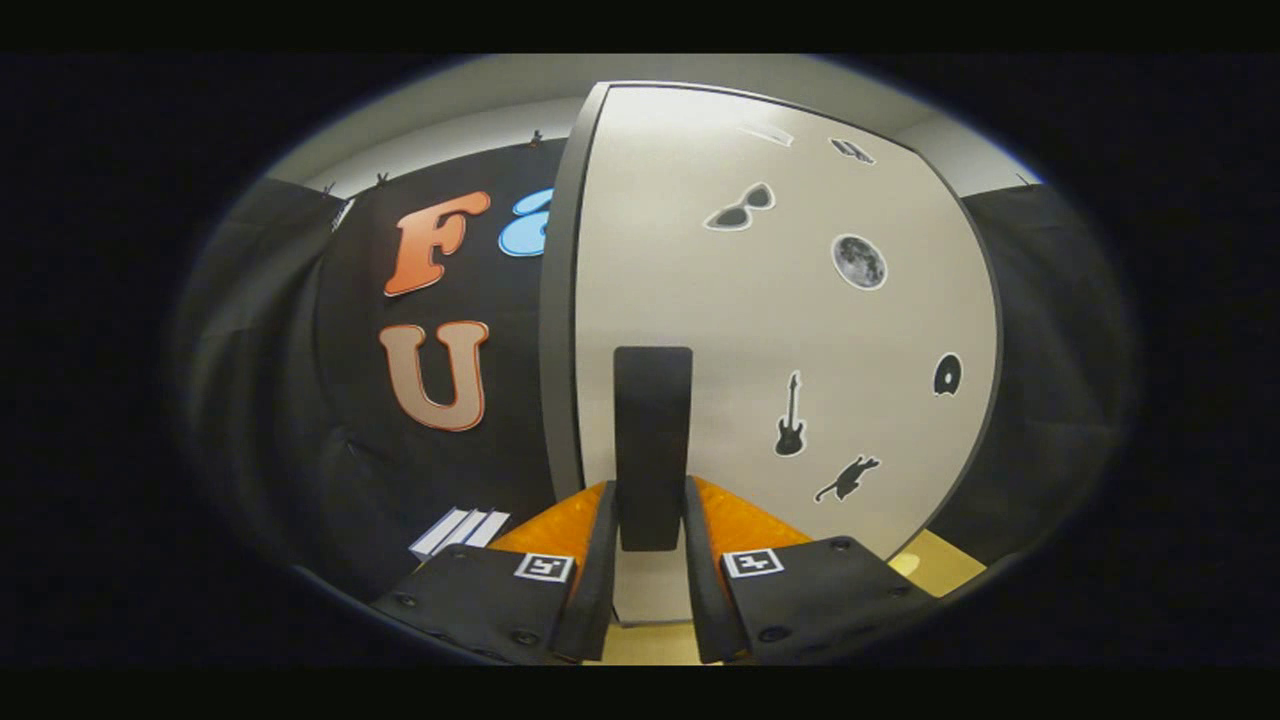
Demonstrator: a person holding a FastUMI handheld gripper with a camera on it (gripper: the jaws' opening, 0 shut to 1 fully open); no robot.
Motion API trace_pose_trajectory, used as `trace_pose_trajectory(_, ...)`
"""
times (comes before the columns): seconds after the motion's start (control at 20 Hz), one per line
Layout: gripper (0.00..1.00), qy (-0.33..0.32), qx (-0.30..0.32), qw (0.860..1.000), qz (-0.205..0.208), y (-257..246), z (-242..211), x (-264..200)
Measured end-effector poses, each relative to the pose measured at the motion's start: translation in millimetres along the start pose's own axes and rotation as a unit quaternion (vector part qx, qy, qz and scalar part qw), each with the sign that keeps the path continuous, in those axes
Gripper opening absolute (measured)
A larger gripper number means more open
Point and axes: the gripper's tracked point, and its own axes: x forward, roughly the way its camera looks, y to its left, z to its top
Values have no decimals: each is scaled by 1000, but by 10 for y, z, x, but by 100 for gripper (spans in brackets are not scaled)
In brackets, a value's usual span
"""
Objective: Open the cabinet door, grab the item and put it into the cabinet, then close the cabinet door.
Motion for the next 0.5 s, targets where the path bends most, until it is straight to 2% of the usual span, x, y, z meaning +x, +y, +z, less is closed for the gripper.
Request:
trace_pose_trajectory(0.3, 34, 2, -1, 1000, 12, -9, -12, -82)
trace_pose_trajectory(0.5, 28, -4, 16, 999, 37, 3, 34, -238)
